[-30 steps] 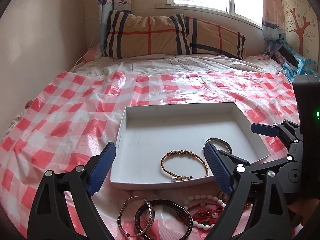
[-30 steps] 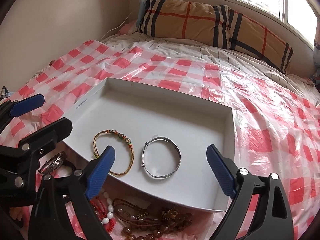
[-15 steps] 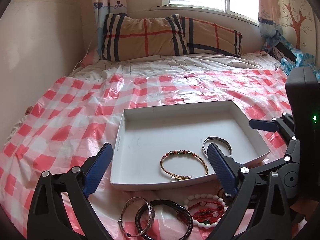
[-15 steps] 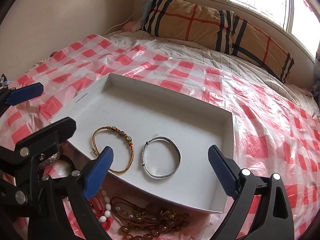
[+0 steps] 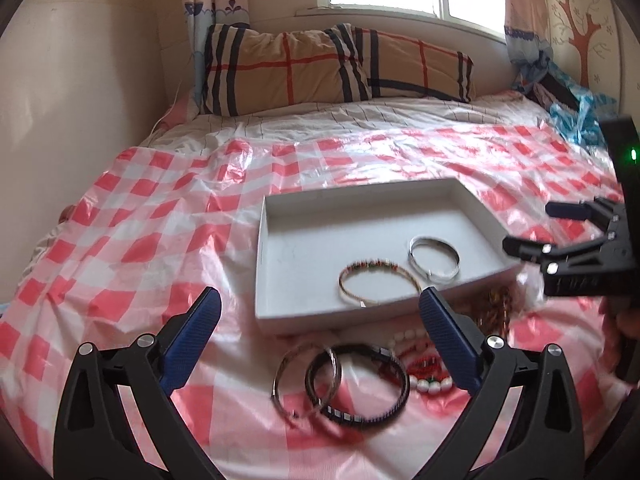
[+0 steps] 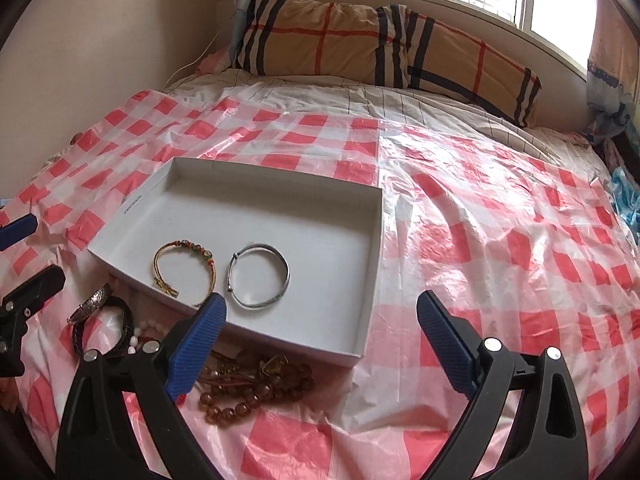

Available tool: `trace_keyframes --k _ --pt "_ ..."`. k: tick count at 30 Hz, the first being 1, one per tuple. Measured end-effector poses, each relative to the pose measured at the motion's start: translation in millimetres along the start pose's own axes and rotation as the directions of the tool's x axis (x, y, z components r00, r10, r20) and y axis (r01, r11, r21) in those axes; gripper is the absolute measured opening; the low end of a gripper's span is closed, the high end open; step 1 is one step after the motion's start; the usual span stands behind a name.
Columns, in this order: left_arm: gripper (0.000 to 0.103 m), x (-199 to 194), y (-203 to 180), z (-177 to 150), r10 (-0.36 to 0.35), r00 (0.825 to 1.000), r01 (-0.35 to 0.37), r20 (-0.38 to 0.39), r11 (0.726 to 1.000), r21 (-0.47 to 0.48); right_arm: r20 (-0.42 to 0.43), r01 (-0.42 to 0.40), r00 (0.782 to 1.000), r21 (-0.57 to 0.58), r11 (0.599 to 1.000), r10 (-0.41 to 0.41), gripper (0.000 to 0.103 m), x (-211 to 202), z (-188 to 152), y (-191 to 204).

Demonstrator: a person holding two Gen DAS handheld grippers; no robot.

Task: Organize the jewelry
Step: 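Withdraw both open tools from the box back over the jewelry pile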

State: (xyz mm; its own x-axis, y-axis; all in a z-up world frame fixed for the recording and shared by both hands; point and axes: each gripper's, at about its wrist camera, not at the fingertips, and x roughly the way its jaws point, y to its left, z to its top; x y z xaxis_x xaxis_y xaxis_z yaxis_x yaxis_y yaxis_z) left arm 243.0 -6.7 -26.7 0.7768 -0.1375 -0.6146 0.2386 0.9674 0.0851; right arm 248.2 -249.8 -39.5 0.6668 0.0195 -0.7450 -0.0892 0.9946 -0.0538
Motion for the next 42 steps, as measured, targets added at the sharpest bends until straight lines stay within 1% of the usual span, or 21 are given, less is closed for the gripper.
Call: trace_keyframes --k 3,6,8,10,13,15,19,23,30,32,34,37,38,39,40,41,42 --pt "0.095 -9.2 -11.1 -15.4 0.01 1.0 -0.01 -0.011 0.998 0.065 -0.037 0.003 0.999 0.022 1.0 -0.002 0.092 -7.1 -18.2 -7.6" --pt "0.095 -19.0 -23.8 -27.1 0.025 1.0 -0.025 0.001 0.991 0.134 -0.089 0.014 0.996 0.018 1.0 -0.013 0.092 -9.9 -37.9 -11.4" --pt "0.095 -24.5 -26.4 -30.8 0.026 1.0 -0.027 0.007 0.989 0.147 -0.116 0.017 0.993 0.011 1.0 -0.016 0.092 -11.9 -49.1 -10.6" --pt "0.095 -27.2 -24.1 -31.6 0.024 1.0 -0.024 0.007 0.991 0.134 -0.129 0.0 0.992 0.004 1.0 0.001 0.092 -13.5 -55.3 -7.4" --pt "0.095 -26.5 -11.2 -31.1 0.017 1.0 -0.016 -0.009 0.997 0.08 -0.13 -0.02 0.991 -0.024 1.0 0.017 0.092 -13.4 -56.2 0.5" --pt "0.095 -25.3 1.4 -30.6 0.0 1.0 0.001 -0.019 1.0 0.027 -0.146 -0.051 0.988 -0.027 0.998 0.046 0.092 -9.9 -56.8 3.8" --pt "0.095 -25.3 19.3 -32.7 -0.036 0.999 0.035 -0.03 0.999 -0.038 -0.161 -0.07 0.985 -0.005 0.998 0.068 0.092 -6.3 -56.7 0.3" --pt "0.095 -24.6 28.1 -36.5 -0.06 0.997 0.058 -0.054 0.997 -0.045 -0.163 -0.072 0.984 0.014 0.997 0.073 0.092 -4.8 -55.4 -3.0" --pt "0.095 -21.1 32.2 -38.5 -0.086 0.994 0.082 -0.069 0.995 -0.059 -0.174 -0.069 0.983 -0.018 0.997 0.065 0.092 -1.6 -55.0 3.9" --pt "0.095 -17.3 25.2 -37.9 -0.076 0.995 0.074 -0.071 0.997 -0.035 -0.174 -0.069 0.983 -0.023 0.997 0.064 0.092 -1.2 -55.3 4.9" --pt "0.093 -12.0 16.0 -37.1 -0.051 0.996 0.051 -0.077 0.999 0.0 -0.174 -0.07 0.983 -0.024 0.997 0.065 0.092 -1.2 -55.2 5.3" --pt "0.089 -3.0 5.1 -35.5 -0.015 0.996 0.018 -0.086 0.999 0.041 -0.175 -0.07 0.982 -0.025 0.997 0.065 0.092 -1.4 -55.3 5.9" --pt "0.082 0.1 3.0 -34.7 -0.008 0.996 0.012 -0.091 0.999 0.048 -0.174 -0.071 0.983 -0.027 0.997 0.065 0.092 -1.6 -55.4 6.6" --pt "0.071 5.1 1.6 -33.8 -0.007 0.995 0.012 -0.103 0.999 0.047 -0.174 -0.071 0.983 -0.029 0.997 0.065 0.092 -1.7 -55.2 7.3" --pt "0.067 10.2 1.2 -33.5 -0.008 0.992 0.013 -0.122 0.999 0.042 -0.173 -0.072 0.983 -0.032 0.997 0.065 0.092 -1.9 -55.0 8.0" --pt "0.06 16.0 1.4 -33.5 -0.007 0.99 0.012 -0.143 0.999 0.033 -0.173 -0.071 0.983 -0.035 0.997 0.064 0.092 -1.9 -54.8 9.0" --pt "0.056 19.9 1.8 -34.0 -0.007 0.988 0.011 -0.157 1.0 0.025 -0.173 -0.071 0.983 -0.039 0.997 0.064 0.092 -1.9 -54.9 9.6"
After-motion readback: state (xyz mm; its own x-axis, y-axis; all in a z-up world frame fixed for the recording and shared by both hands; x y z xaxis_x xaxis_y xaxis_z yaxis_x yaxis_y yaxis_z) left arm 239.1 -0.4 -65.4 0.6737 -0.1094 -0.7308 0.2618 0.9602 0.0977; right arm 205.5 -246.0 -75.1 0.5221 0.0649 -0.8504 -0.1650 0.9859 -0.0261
